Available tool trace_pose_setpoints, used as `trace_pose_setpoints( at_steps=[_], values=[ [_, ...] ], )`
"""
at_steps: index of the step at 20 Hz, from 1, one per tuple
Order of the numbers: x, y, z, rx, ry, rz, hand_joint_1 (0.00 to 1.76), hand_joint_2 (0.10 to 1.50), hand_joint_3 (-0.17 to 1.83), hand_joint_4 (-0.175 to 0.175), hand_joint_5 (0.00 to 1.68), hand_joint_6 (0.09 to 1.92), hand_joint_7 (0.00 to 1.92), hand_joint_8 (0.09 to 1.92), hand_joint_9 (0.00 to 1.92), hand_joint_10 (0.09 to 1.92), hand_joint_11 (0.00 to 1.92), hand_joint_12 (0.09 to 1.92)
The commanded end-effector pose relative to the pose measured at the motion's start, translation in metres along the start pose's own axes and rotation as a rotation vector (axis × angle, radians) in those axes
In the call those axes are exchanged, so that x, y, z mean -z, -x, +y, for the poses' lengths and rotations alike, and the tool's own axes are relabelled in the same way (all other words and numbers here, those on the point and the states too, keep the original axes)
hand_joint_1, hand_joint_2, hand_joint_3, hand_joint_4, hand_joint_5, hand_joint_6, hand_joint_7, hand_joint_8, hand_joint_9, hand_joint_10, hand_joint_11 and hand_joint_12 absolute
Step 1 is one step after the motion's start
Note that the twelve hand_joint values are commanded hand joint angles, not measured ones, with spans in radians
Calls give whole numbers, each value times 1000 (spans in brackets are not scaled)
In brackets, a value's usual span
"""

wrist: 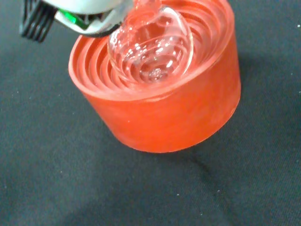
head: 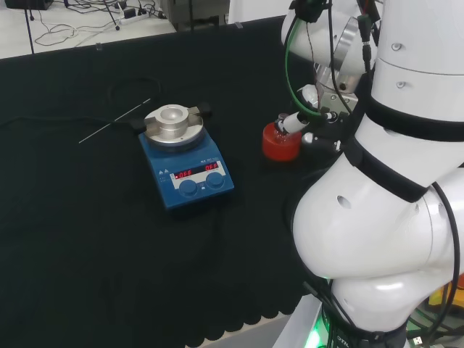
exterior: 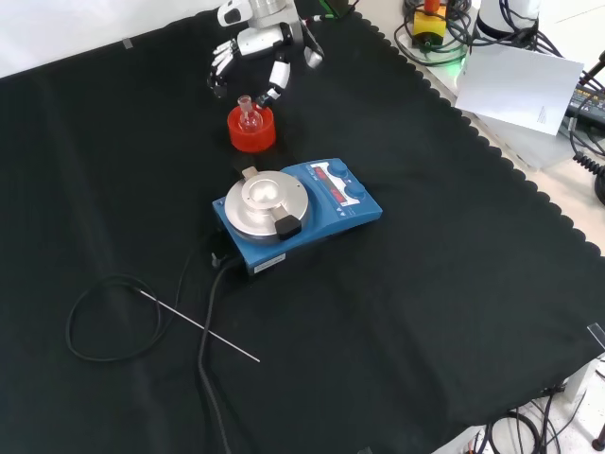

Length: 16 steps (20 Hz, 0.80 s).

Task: Pick up the round-bottom flask.

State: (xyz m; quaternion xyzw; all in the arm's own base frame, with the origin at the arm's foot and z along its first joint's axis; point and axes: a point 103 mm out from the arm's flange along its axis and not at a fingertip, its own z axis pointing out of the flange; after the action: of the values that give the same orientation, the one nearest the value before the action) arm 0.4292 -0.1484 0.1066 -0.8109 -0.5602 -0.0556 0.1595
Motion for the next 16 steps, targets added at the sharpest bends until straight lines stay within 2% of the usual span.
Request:
trace_pose_setpoints(
  at_steps=[1,2,5,9,16],
  values=[
    [-11,-17,0,0,-2,0,854,602,611,-57,553,642,309,748,501,700,149,1404],
    [-9,-13,1,0,-5,4,854,603,610,-57,571,651,310,748,501,700,149,1404],
    [-19,-24,-1,-3,0,-12,852,604,608,-60,633,684,312,749,503,700,151,1403],
    [-9,-10,4,-5,2,7,851,607,606,-65,708,726,321,752,509,701,156,1403],
    [1,1,7,2,19,13,852,613,595,-68,713,783,330,750,523,696,167,1400]
  ],
)
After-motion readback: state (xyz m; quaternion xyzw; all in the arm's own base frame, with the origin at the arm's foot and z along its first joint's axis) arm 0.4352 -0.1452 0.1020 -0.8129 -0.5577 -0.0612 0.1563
